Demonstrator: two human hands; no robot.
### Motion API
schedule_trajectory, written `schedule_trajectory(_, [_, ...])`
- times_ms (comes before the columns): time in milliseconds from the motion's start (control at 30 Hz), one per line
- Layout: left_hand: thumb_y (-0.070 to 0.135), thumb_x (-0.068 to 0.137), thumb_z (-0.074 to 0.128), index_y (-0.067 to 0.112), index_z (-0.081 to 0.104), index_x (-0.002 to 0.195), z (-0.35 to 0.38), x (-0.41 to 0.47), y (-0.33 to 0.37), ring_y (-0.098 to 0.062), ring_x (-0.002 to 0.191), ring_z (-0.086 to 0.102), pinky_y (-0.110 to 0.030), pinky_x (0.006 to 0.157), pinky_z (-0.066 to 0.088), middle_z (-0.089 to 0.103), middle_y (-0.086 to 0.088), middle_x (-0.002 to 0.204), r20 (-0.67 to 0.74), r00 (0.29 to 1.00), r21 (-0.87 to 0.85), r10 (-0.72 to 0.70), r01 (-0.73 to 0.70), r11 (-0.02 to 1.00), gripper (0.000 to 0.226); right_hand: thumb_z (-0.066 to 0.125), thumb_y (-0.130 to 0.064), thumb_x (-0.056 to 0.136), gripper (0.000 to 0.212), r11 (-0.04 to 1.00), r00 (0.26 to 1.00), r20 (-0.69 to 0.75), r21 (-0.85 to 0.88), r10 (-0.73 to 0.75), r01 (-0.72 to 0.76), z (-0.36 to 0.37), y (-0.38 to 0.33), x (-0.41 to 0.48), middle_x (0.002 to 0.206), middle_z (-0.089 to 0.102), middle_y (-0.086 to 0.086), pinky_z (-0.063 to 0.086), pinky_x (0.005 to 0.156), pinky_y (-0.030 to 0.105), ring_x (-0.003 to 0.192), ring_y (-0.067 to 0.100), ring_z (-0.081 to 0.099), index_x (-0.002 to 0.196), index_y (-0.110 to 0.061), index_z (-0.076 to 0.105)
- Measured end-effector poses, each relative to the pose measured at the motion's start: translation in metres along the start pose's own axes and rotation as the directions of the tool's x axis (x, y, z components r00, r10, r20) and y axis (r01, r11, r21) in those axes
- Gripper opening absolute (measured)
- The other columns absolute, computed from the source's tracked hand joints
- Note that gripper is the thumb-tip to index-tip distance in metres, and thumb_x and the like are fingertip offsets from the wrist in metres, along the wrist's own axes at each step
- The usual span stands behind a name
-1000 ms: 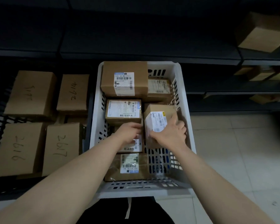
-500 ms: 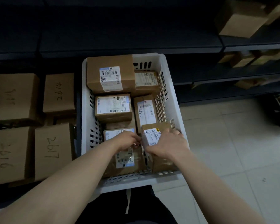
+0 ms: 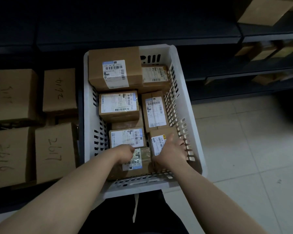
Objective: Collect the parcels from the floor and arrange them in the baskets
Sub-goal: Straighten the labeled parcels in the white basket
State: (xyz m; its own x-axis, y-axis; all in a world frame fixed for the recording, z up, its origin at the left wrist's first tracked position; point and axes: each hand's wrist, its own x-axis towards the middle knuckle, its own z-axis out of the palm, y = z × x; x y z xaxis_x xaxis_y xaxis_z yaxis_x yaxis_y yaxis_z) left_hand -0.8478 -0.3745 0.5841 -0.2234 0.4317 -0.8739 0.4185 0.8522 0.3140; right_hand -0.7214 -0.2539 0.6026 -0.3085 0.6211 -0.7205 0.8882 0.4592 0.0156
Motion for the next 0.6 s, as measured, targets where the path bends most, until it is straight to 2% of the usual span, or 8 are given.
schedule_trajectory(100, [0.006, 0.098, 0.036, 0.015, 0.043, 0.145, -0.002, 0.000, -0.004, -0.026, 0.136, 0.040, -0.032, 0.105, 0.036, 0.037, -0.010, 0.152, 0.009, 1.000, 0.012, -0.002, 0.001, 1.000, 0.048, 0.077, -0.058, 0.067, 0.130, 1.000, 1.000, 0.000, -0.010, 0.012, -0.012, 0.012, -0.001, 0.007, 0.151, 0.012, 0.030, 0.044, 0.101, 0.049, 0.133, 0.044, 0.031, 0.152, -0.012, -0.010])
schedule_trajectory(233, [0.007, 0.098, 0.037, 0.013, 0.045, 0.143, -0.003, 0.000, -0.004, -0.026, 0.136, 0.040, -0.033, 0.106, 0.035, 0.039, -0.010, 0.151, 0.011, 1.000, 0.011, -0.001, 0.001, 1.000, 0.046, 0.076, -0.060, 0.068, 0.130, 0.998, 0.999, -0.037, -0.060, -0.006, 0.003, 0.026, -0.001, 0.014, 0.148, 0.018, 0.031, 0.044, 0.101, 0.048, 0.130, 0.043, 0.038, 0.152, -0.012, -0.011])
schedule_trajectory(300, [0.006, 0.099, 0.037, 0.013, 0.043, 0.145, -0.003, 0.002, -0.005, -0.026, 0.137, 0.038, -0.033, 0.107, 0.034, 0.037, -0.010, 0.152, 0.010, 1.000, -0.002, -0.001, 0.001, 1.000, 0.047, 0.072, -0.061, 0.073, 0.126, 0.998, 1.000, -0.007, -0.059, 0.007, -0.008, 0.030, -0.002, 0.021, 0.150, 0.016, 0.032, 0.041, 0.104, 0.050, 0.132, 0.046, 0.036, 0.152, -0.012, -0.014])
schedule_trajectory(467, [0.011, 0.100, 0.038, 0.015, 0.042, 0.145, -0.005, 0.002, -0.009, -0.025, 0.139, 0.036, -0.031, 0.108, 0.031, 0.036, -0.008, 0.154, -0.005, 1.000, -0.045, 0.000, 0.000, 0.999, 0.045, 0.062, -0.044, 0.091, 0.099, 0.995, 0.981, 0.181, 0.060, 0.072, -0.084, 0.028, -0.005, 0.035, 0.157, 0.005, 0.027, 0.029, 0.114, 0.051, 0.142, 0.043, 0.020, 0.154, -0.011, -0.008])
schedule_trajectory(600, [0.011, 0.099, 0.039, 0.011, 0.041, 0.145, -0.016, -0.002, -0.014, -0.026, 0.135, 0.041, -0.031, 0.105, 0.035, 0.039, -0.010, 0.151, -0.110, 0.993, -0.184, -0.049, 0.028, 0.983, 0.046, 0.058, -0.029, 0.095, 0.090, 0.987, 0.983, 0.176, 0.146, 0.045, -0.072, 0.008, -0.009, 0.039, 0.158, 0.010, 0.027, 0.035, 0.110, 0.044, 0.142, 0.039, 0.027, 0.154, -0.004, -0.006])
